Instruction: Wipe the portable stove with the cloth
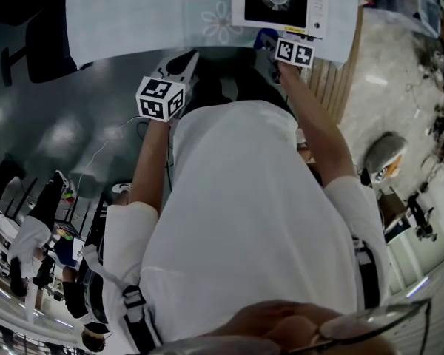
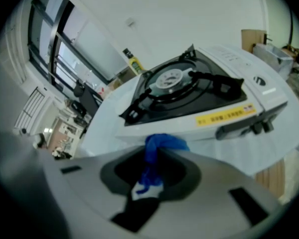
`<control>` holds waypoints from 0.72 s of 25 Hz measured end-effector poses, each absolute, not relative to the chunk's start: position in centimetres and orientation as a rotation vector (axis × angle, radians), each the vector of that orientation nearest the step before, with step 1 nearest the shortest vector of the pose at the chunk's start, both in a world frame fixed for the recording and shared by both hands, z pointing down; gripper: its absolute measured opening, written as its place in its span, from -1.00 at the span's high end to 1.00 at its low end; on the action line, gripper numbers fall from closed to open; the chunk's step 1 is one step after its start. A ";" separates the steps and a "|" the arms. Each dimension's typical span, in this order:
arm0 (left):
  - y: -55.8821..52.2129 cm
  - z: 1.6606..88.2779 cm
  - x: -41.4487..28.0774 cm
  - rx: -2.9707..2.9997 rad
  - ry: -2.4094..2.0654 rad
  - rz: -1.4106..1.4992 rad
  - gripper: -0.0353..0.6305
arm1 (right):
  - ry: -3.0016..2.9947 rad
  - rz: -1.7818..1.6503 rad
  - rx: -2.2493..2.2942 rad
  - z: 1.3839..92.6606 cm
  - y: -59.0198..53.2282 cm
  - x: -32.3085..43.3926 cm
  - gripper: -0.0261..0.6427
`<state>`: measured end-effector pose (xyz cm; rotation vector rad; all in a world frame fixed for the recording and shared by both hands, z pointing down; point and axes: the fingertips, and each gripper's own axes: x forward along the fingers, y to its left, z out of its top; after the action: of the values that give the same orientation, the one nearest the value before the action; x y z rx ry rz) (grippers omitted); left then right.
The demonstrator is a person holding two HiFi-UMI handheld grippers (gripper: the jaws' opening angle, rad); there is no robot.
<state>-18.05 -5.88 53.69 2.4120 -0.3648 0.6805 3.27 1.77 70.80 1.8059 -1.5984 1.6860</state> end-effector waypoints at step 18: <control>-7.1 54.7 -21.5 2.375 -0.418 0.661 0.80 | -1.721 1.658 1.640 71.3 -2.7 -4.2 0.64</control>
<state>-21.48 -7.10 54.69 2.3750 -0.4178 0.6606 -4.22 -2.66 71.25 1.6402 -1.7212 1.6585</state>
